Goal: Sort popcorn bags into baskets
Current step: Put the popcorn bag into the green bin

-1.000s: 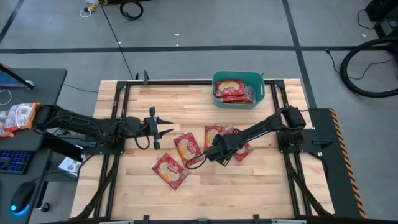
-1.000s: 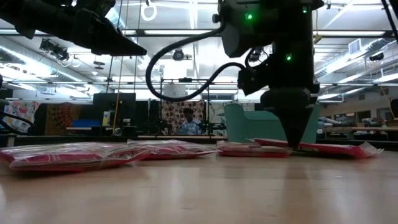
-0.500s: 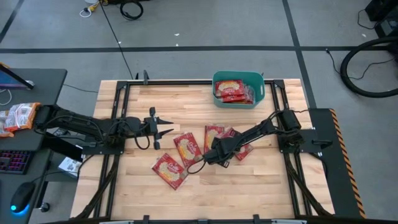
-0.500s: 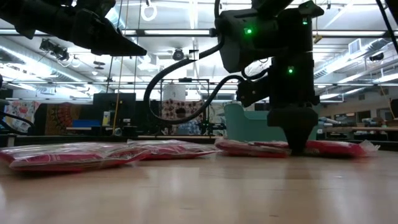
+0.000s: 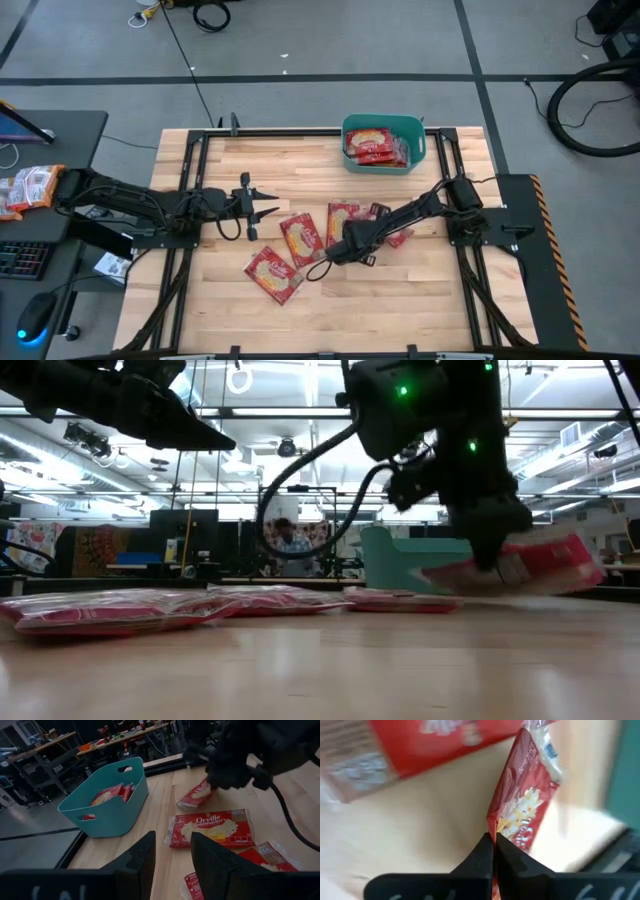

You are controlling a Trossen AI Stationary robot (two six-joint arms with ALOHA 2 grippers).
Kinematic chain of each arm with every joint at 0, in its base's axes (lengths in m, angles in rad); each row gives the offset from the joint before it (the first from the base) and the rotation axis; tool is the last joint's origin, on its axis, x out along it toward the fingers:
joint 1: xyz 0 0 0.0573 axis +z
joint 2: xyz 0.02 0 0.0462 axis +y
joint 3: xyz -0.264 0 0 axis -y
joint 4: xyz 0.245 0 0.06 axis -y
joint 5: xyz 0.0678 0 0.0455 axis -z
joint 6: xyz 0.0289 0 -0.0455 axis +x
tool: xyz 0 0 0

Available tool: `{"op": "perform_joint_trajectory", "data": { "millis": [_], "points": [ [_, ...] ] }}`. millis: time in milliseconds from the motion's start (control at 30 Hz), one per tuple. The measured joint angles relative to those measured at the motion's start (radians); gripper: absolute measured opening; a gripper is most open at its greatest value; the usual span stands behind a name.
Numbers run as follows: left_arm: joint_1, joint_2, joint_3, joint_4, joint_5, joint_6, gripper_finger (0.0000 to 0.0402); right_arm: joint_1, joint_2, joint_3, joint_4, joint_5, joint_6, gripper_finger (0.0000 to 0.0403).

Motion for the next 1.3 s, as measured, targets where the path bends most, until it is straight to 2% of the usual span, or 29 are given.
{"op": "perform_joint_trajectory", "data": {
  "millis": [200, 367, 567, 733, 867, 1067, 1300],
  "points": [
    [0.0, 0.0, 0.0, 0.0, 0.0, -0.001, 0.013, 0.001, -0.002, 0.111, -0.215, 0.102, 0.001, 0.0008],
    [0.0, 0.0, 0.0, 0.001, 0.0, -0.001, 0.013, -0.003, -0.056, 0.136, -0.205, 0.177, -0.032, 0.0006],
    [0.0, 0.0, 0.0, 0.001, 0.0, -0.001, 0.013, -0.03, -0.158, 0.118, -0.213, 0.396, -0.039, 0.0006],
    [0.0, 0.0, 0.0, 0.002, 0.0, -0.001, 0.013, -0.067, -0.22, 0.084, -0.209, 0.553, -0.19, 0.0006],
    [0.0, 0.0, 0.0, 0.006, 0.0, -0.001, 0.013, -0.125, -0.25, 0.036, -0.19, 0.631, -0.365, 0.0008],
    [0.0, 0.0, 0.0, 0.005, 0.0, -0.001, 0.013, -0.263, -0.31, -0.108, -0.035, 0.598, -0.571, 0.0009],
    [0.0, 0.0, 0.0, 0.005, 0.0, 0.0, 0.013, -0.412, -0.345, -0.274, 0.335, 0.551, -0.985, 0.001]
  ]
}}
